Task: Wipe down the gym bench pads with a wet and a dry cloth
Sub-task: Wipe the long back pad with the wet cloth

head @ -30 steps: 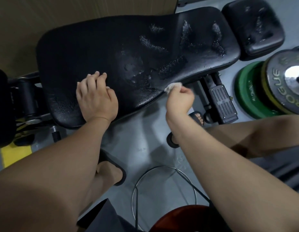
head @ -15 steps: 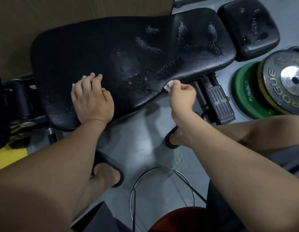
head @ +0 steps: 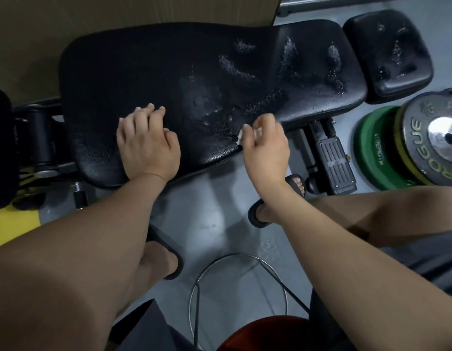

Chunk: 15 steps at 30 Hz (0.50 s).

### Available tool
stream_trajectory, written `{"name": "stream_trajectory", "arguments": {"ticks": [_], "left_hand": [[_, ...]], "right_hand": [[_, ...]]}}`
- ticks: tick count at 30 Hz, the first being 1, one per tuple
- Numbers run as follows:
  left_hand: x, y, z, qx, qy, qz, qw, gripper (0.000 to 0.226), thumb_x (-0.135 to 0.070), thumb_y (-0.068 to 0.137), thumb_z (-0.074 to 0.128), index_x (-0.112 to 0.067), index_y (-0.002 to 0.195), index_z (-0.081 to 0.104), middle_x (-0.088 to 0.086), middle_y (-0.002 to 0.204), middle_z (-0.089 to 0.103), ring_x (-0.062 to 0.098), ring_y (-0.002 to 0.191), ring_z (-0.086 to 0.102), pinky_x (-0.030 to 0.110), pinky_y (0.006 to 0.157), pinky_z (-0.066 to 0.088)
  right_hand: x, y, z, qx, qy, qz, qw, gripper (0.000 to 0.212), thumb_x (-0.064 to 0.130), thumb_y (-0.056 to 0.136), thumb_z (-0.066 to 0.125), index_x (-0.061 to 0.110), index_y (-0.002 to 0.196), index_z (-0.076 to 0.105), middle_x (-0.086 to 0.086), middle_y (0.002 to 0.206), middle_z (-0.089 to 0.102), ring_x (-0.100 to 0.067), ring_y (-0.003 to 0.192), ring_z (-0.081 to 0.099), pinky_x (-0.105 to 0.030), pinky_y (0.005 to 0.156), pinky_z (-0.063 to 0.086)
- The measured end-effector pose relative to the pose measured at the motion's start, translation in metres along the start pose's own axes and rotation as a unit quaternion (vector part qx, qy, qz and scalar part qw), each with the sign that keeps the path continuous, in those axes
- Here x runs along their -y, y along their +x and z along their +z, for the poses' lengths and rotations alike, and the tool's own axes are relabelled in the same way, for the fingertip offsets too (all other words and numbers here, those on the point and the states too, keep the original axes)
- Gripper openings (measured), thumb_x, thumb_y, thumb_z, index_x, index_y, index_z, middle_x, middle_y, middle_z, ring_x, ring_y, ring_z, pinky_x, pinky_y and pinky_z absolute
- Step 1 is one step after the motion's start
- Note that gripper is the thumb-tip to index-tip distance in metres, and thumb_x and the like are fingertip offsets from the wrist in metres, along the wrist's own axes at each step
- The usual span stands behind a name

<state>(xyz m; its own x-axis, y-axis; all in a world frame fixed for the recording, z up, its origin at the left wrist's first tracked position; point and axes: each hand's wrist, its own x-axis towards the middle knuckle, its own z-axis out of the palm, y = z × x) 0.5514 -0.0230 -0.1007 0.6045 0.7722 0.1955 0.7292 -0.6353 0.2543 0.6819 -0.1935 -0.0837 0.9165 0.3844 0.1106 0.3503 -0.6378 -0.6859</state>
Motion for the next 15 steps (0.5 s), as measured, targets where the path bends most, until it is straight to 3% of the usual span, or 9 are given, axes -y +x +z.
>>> {"name": "stream_trajectory", "arguments": {"ticks": [4, 9, 12, 15], "left_hand": [[0.000, 0.001, -0.001, -0.001, -0.004, -0.001, 1.000, 0.049, -0.028, 0.094, 0.041, -0.023, 0.141, 0.052, 0.000, 0.148, 0.048, 0.025, 0.141, 0.036, 0.046, 0.124, 0.019], [0.001, 0.001, 0.000, -0.009, -0.011, 0.001, 1.000, 0.049, -0.028, 0.093, 0.041, -0.022, 0.141, 0.053, 0.000, 0.148, 0.049, 0.024, 0.141, 0.037, 0.046, 0.124, 0.018], [0.002, 0.000, 0.000, -0.012, -0.015, 0.004, 1.000, 0.048, -0.028, 0.094, 0.041, -0.021, 0.140, 0.054, 0.000, 0.147, 0.050, 0.025, 0.141, 0.038, 0.047, 0.124, 0.019], [0.001, 0.001, -0.001, -0.015, -0.016, 0.004, 1.000, 0.049, -0.027, 0.093, 0.042, -0.021, 0.140, 0.054, 0.001, 0.147, 0.050, 0.025, 0.141, 0.038, 0.047, 0.124, 0.019]], "right_hand": [[-0.004, -0.017, 0.002, 0.055, -0.036, -0.087, 0.994, 0.027, 0.038, 0.096, 0.063, 0.015, 0.111, 0.061, -0.009, 0.100, 0.051, -0.032, 0.091, 0.051, -0.040, 0.082, 0.047], [-0.021, -0.002, -0.010, 0.100, -0.071, -0.202, 0.972, 0.018, 0.025, 0.099, 0.066, 0.012, 0.112, 0.066, -0.011, 0.098, 0.054, -0.036, 0.084, 0.058, -0.040, 0.071, 0.053], [-0.025, 0.027, -0.013, 0.023, -0.098, -0.161, 0.982, 0.023, 0.031, 0.100, 0.064, 0.009, 0.105, 0.068, -0.014, 0.099, 0.053, -0.035, 0.082, 0.056, -0.044, 0.071, 0.052], [-0.020, 0.027, -0.009, -0.002, -0.112, -0.131, 0.985, 0.029, 0.032, 0.100, 0.061, 0.006, 0.111, 0.066, -0.018, 0.115, 0.049, -0.036, 0.099, 0.049, -0.042, 0.087, 0.047]]}}
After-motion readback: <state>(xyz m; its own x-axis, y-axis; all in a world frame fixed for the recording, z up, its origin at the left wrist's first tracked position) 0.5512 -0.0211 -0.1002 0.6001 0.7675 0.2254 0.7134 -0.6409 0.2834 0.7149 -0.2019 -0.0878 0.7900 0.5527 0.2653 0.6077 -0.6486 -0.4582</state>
